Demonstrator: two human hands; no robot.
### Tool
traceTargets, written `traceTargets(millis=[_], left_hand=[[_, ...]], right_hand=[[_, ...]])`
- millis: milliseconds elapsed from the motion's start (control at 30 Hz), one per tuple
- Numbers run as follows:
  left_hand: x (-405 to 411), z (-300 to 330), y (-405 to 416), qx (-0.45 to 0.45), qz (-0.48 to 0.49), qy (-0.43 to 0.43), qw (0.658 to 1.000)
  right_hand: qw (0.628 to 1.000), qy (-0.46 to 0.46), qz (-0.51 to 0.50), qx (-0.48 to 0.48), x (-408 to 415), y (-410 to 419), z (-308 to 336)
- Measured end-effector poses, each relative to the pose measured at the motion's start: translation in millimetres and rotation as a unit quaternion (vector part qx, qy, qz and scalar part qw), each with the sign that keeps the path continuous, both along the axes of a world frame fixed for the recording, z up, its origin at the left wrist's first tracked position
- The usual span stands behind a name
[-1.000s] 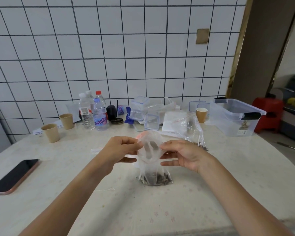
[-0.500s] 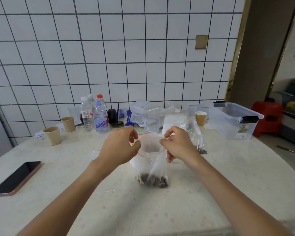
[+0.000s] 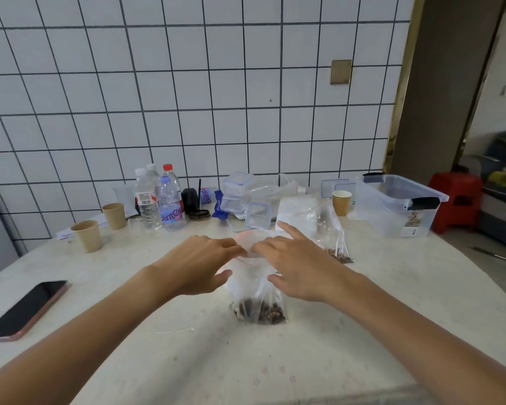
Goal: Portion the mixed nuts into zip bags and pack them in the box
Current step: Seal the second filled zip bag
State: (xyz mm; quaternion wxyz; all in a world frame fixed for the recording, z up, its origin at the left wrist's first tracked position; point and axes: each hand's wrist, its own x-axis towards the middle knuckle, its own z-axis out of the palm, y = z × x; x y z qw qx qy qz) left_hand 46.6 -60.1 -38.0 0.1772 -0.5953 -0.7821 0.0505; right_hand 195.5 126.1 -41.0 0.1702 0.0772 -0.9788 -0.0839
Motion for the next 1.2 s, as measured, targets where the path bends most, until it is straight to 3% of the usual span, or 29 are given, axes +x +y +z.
traceTargets(millis=[133, 267, 333, 467, 533, 633, 800, 1100, 1200], left_hand=[[-16, 6, 8, -0.011, 0.003, 0.054, 0.998], [-26, 24, 12, 0.058, -0.025, 0.0, 0.998], [-29, 35, 11, 0.071, -0.033, -0.048, 0.996], [-27, 56, 8, 0.096, -0.091, -0.237, 0.962], [-24, 60, 8, 0.093, -0.107, -0.258, 0.956], [-21, 58, 8, 0.065, -0.101, -0.23, 0.966], [-17, 45, 4, 0.0, -0.082, -0.112, 0.99], [-33, 38, -3, 0.024, -0.066, -0.087, 0.994], [-34, 32, -4, 0.018, -0.062, -0.125, 0.99]], right_hand=[[0.996, -0.039, -0.047, 0.062, -8, 8, 14], [1.0, -0.026, -0.016, -0.006, -11, 12, 40], [0.998, -0.032, -0.01, -0.047, -7, 15, 52], [0.987, -0.069, -0.002, -0.144, -1, 16, 71], [0.982, -0.086, 0.002, -0.169, -3, 15, 75], [0.981, -0.1, 0.003, -0.164, -7, 15, 74], [0.99, -0.098, 0.011, -0.1, -5, 18, 65], [0.98, -0.109, -0.019, -0.165, 0, 35, 63], [0.98, -0.1, -0.002, -0.17, -1, 36, 60]])
